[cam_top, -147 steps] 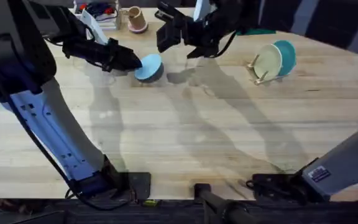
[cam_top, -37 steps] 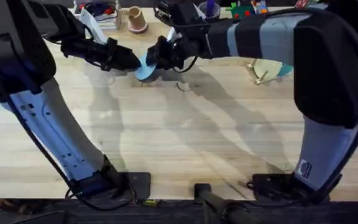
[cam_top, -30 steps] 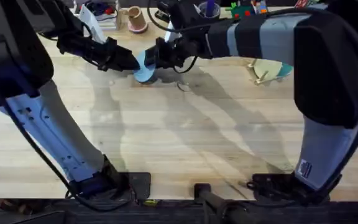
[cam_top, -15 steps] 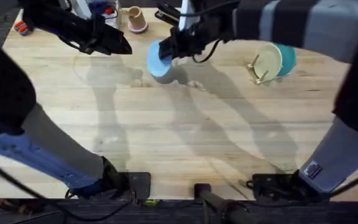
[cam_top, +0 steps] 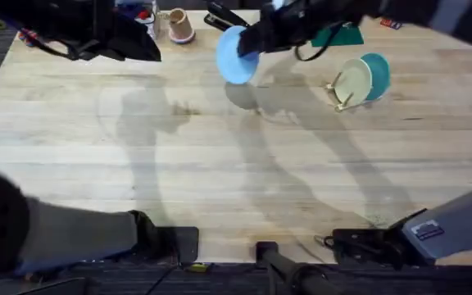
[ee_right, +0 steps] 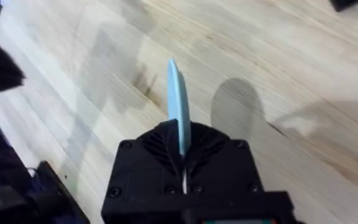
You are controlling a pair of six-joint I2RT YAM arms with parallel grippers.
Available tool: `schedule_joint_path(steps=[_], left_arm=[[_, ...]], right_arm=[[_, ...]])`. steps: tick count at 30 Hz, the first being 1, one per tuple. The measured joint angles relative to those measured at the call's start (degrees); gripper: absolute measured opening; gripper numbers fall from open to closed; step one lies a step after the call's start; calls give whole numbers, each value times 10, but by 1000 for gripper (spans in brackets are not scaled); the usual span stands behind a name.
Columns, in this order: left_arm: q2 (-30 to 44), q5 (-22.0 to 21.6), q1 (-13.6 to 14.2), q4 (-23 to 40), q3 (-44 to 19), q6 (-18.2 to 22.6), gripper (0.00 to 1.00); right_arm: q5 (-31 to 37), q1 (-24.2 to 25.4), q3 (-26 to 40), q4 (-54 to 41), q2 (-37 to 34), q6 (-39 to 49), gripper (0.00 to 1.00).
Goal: Pick up the plates from the table one by one and place each into a slot on the dish rack.
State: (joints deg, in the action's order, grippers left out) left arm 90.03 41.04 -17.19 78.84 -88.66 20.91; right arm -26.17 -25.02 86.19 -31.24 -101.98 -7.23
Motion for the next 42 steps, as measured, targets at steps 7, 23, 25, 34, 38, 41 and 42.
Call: schedule_joint_path(steps=[7,23,25,34,38,41,42], left_arm=[[-88,-6,0,38,0,2,41],[-242,-129,0,97,0,-42,83],[-253,-147,0,99,0,-52,158],[-261,-172,0,110,0,-68,994],[-261,-173,0,115,0,-68,995],[-261,-173,0,119,0,-68,994],[-261,-173,0,119,0,-68,995]], right_arm=[[13,41,0,-79,63,58,30],[185,102,0,-246,232,154,30],[210,105,0,-272,247,163,30],[254,107,0,-330,316,195,30],[270,107,0,-336,346,205,30],[288,107,0,-342,361,208,30],[295,107,0,-346,365,209,30]])
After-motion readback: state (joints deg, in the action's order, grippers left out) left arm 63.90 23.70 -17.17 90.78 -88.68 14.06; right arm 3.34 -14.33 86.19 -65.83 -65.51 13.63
